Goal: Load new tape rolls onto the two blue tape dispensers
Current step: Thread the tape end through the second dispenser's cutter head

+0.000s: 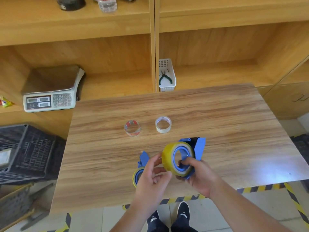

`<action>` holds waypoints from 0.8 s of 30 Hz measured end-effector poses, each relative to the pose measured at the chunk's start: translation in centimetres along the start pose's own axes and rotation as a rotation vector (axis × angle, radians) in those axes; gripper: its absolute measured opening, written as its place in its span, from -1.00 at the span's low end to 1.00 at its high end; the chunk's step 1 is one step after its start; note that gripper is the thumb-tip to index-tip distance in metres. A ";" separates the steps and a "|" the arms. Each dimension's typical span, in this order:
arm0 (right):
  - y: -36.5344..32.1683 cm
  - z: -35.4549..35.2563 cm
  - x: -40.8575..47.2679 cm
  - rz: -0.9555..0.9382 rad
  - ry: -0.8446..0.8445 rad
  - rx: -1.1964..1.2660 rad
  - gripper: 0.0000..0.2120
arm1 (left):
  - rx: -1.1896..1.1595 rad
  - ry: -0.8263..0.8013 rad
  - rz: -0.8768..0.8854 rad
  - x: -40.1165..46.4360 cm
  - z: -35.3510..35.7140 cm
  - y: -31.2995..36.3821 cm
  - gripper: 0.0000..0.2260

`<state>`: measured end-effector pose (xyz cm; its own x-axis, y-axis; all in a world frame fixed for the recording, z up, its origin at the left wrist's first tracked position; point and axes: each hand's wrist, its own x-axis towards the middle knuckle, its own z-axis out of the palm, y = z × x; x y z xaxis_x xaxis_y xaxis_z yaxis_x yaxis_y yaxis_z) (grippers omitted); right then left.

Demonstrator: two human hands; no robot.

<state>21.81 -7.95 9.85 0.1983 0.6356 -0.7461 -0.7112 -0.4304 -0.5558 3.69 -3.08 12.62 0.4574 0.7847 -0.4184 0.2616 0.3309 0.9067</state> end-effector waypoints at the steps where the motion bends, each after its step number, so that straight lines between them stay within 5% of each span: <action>1: 0.2 0.4 -0.2 0.008 -0.014 0.025 -0.68 | 0.004 0.015 0.015 -0.3 -0.1 0.1 -0.52; 7: 1.4 2.3 -1.1 0.010 -0.018 0.050 -0.72 | 0.099 0.147 0.084 -1.1 -1.0 0.5 -0.51; 24: 2.8 4.0 -3.3 0.081 0.036 -0.058 -0.78 | 0.137 -0.032 -0.147 0.9 -5.9 2.8 -0.80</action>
<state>16.51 -8.69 12.25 0.1665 0.5745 -0.8014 -0.6856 -0.5167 -0.5128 -0.17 1.65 15.09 0.4317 0.7153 -0.5495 0.4398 0.3649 0.8206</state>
